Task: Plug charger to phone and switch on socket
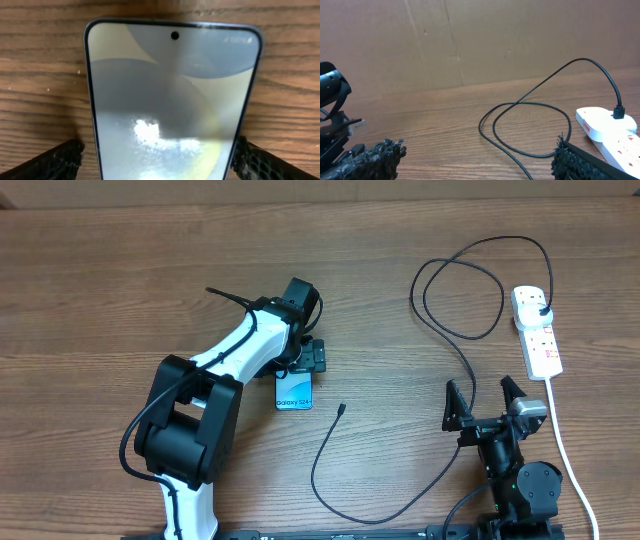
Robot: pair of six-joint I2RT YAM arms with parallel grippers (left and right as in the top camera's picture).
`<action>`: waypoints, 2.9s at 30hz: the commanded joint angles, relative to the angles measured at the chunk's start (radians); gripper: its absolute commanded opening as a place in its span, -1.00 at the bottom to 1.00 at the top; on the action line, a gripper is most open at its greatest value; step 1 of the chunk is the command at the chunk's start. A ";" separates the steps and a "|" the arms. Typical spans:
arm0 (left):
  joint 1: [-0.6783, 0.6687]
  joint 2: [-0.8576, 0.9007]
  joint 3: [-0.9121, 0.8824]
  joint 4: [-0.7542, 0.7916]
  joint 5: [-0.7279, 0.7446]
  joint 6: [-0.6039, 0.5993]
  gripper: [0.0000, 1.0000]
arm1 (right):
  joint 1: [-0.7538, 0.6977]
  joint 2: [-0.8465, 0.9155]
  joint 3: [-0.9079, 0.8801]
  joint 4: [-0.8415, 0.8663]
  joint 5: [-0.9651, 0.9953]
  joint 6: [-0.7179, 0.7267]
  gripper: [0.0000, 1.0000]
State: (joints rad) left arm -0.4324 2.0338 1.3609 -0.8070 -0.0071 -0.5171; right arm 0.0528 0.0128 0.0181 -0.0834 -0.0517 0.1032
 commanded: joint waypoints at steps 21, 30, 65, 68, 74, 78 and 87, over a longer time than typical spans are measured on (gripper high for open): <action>-0.006 0.072 -0.038 0.009 0.091 0.001 1.00 | -0.003 -0.010 -0.010 0.003 0.006 -0.007 1.00; -0.006 0.072 -0.038 0.000 0.117 0.001 0.94 | -0.003 -0.010 -0.010 0.003 0.006 -0.007 1.00; -0.003 0.072 -0.036 0.002 0.154 0.050 0.43 | -0.003 -0.010 -0.010 0.003 0.006 -0.007 1.00; -0.003 0.072 -0.036 0.001 0.154 0.050 0.75 | -0.003 -0.010 -0.010 0.003 0.006 -0.007 1.00; -0.004 0.072 -0.036 -0.021 0.154 0.050 0.96 | -0.003 -0.010 -0.010 0.003 0.006 -0.007 0.99; -0.008 0.072 -0.036 -0.024 0.152 0.050 0.86 | -0.003 -0.010 -0.010 0.003 0.006 -0.007 0.99; -0.009 0.072 -0.036 -0.030 0.023 0.045 0.92 | -0.003 -0.010 -0.010 0.003 0.006 -0.007 1.00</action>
State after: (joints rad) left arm -0.4438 2.0338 1.3682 -0.8284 0.0319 -0.4679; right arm 0.0528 0.0128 0.0181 -0.0837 -0.0517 0.1028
